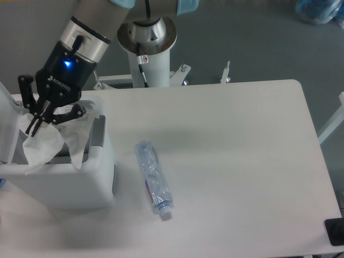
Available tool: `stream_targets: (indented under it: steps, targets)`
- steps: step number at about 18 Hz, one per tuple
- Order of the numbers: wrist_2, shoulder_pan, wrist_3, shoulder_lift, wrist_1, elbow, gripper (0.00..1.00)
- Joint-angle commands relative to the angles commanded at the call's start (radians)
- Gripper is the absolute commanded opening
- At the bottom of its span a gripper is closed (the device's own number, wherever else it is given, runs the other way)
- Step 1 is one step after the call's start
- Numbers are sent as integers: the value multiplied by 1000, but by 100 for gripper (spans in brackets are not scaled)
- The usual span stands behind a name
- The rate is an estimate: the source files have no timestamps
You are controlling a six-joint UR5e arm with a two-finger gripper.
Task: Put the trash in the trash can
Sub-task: 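Lower the wrapper into the bin and open the gripper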
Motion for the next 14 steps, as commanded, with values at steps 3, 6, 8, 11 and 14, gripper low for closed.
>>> stream_targets:
  steps: [3,6,8,11,14]
  targets:
    - [0,0,2,3,-2,-29,0]
    - [0,0,6,9,-2,-42,0]
    - [0,0,8,9,-2,-42,0]
    - [8,0,8,9,-2,-46,0]
    - [9,-5,52,9,-2,-64,0]
